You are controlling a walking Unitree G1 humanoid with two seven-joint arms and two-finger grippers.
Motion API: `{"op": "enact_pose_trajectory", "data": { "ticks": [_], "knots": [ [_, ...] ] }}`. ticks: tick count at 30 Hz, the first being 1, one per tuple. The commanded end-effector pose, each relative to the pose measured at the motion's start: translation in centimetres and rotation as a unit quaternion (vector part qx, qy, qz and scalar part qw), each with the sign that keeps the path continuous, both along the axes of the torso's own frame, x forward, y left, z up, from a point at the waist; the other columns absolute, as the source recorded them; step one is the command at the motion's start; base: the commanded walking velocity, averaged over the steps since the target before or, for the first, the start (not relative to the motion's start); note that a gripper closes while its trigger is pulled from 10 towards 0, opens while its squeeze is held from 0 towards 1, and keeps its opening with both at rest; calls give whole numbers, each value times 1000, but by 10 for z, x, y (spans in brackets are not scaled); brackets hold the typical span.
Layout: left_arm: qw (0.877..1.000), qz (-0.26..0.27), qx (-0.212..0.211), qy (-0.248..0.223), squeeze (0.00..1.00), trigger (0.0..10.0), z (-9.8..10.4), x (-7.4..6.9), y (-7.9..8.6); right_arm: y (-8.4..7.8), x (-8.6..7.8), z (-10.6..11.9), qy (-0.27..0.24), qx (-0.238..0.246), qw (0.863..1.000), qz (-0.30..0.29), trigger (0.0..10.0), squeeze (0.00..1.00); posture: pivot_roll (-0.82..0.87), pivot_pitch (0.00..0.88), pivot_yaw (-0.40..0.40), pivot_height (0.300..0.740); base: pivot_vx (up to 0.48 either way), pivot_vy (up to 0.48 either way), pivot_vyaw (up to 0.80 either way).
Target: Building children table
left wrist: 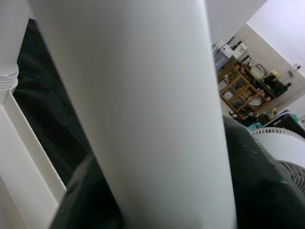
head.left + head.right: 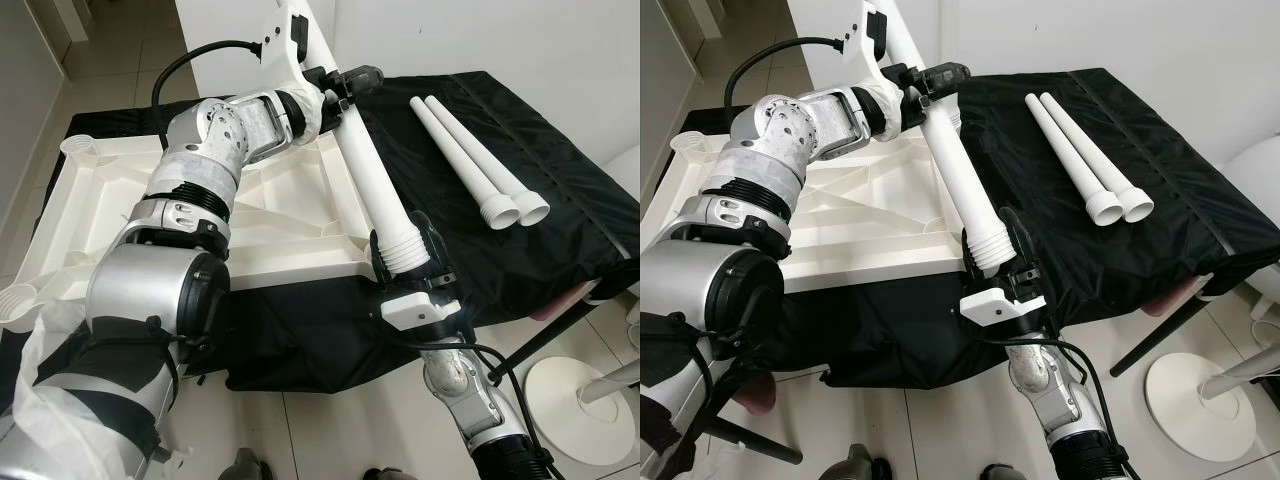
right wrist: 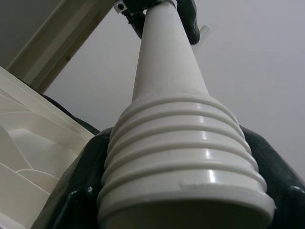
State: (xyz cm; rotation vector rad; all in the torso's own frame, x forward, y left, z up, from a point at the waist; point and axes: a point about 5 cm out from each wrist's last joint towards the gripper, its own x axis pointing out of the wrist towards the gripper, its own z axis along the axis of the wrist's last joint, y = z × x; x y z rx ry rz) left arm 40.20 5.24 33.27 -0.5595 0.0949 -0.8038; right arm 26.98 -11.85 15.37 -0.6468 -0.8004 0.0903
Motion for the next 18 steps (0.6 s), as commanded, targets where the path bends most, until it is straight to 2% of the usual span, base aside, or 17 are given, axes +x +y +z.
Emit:
{"op": "enact_pose_trajectory", "data": {
  "ticks": [1,9,10,11,12,17,18],
  "knots": [
    [992,-94,-19,-79,0,0,17,-9,-4,3,-1,1,-5,-5,1000,5,10000,0,-27,45,71,740,0,0,0],
    [993,-86,-22,-80,0,0,19,-7,0,6,-2,2,-10,11,1000,16,10000,0,-23,43,62,740,0,0,0],
    [993,-82,-20,-77,0,3255,18,-6,1,6,-3,1,-10,15,1000,17,10000,1000,-23,44,64,740,0,0,0],
    [995,-74,-16,-70,0,8588,16,-4,3,7,-4,1,-9,19,1000,18,10000,1000,-23,44,64,740,0,0,0],
    [996,-68,-12,-65,0,10000,15,-3,4,7,-4,0,-8,21,1000,17,10000,1000,-24,41,64,740,0,0,0],
    [997,-51,-11,-58,0,10000,13,-1,8,5,-6,0,-4,36,999,16,10000,1000,-24,41,64,740,0,0,0],
    [997,-43,-11,-58,0,10000,13,1,11,2,-6,-1,2,51,999,10,10000,1000,-31,38,62,740,0,0,0]
  ]
}}
